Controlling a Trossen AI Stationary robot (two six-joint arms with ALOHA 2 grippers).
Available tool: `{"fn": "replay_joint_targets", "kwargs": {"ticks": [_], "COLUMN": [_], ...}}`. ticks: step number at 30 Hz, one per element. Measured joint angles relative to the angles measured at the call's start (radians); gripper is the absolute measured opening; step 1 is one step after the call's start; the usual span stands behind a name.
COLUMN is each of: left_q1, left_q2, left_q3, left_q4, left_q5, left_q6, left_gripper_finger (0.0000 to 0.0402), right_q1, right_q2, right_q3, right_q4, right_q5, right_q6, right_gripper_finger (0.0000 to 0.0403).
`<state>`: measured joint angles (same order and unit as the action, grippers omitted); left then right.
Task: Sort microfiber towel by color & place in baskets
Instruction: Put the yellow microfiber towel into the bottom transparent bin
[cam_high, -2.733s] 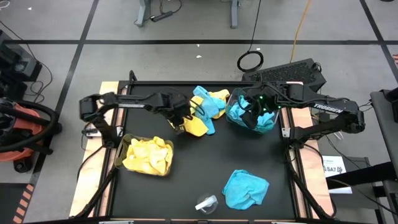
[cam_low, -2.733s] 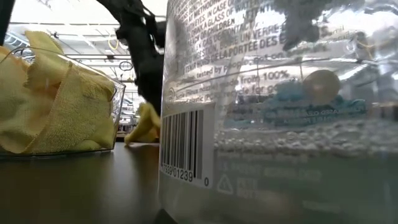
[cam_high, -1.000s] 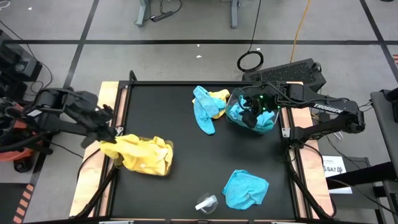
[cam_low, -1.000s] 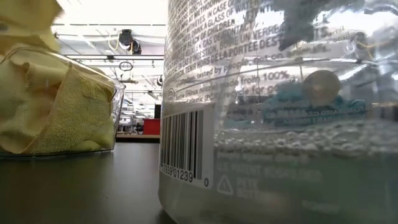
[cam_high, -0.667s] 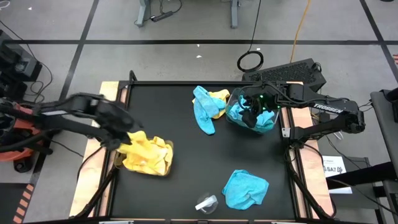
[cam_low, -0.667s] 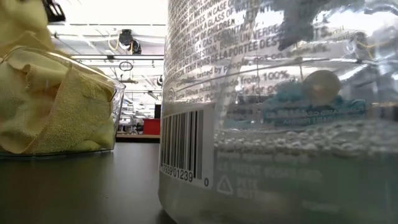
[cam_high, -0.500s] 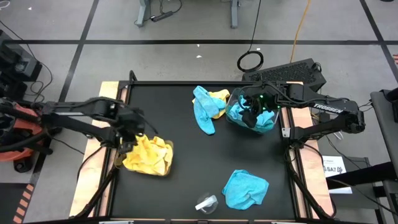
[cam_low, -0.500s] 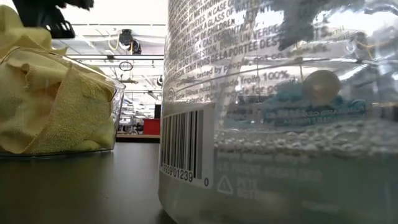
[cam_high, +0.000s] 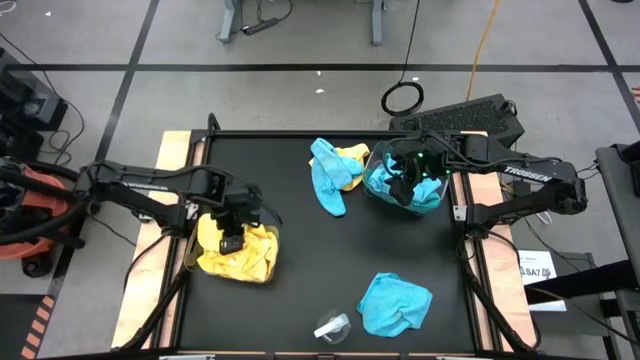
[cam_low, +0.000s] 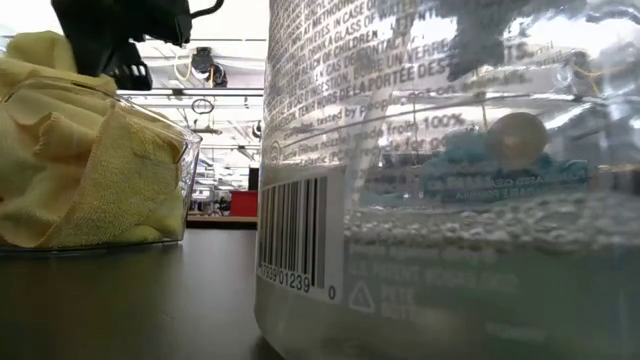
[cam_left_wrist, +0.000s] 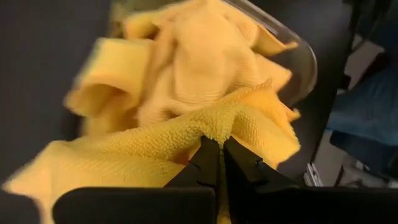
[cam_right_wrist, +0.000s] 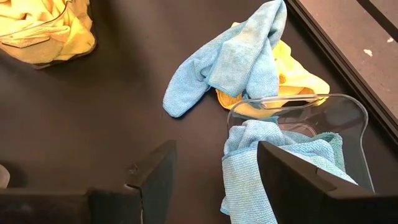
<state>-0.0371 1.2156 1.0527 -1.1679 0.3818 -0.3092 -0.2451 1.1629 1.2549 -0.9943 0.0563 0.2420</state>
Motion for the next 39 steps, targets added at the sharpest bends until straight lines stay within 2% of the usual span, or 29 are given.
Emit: {"fn": "replay_joint_targets", "kwargs": {"ticks": [7,16,21,26,32,39], "left_q1": [-0.086,-0.15,-0.164,-0.169,-0.169,-0.168], "left_q2": [0.029,0.029,0.028,0.027,0.026,0.027], "left_q3": [-0.018,-0.202,-0.276,-0.32,-0.331,-0.321], "left_q4": [0.046,0.226,0.287,0.356,0.382,0.377], "left_q5": [0.014,-0.001,-0.044,-0.086,-0.097,-0.063], "left_q6": [0.003,-0.045,-0.06,-0.078,-0.079,-0.079], "left_gripper_finger": [0.0014,0.0016,0.0025,0.0068,0.0145,0.0216], "right_q1": [0.0,0.0,0.0,0.014,0.039,0.062], "right_q2": [0.0,0.0,0.0,0.0,0.017,0.121], "right_q3": [0.0,0.0,0.0,0.0,0.0,0.0], "right_q4": [0.0,0.006,0.05,0.135,0.218,0.248], "right_q5": [0.0,0.0,-0.002,-0.008,-0.01,-0.009], "right_q6": [0.0,-0.001,-0.031,-0.065,-0.101,-0.117], "right_gripper_finger": [0.0216,0.0216,0.0216,0.0216,0.0216,0.0217]}}
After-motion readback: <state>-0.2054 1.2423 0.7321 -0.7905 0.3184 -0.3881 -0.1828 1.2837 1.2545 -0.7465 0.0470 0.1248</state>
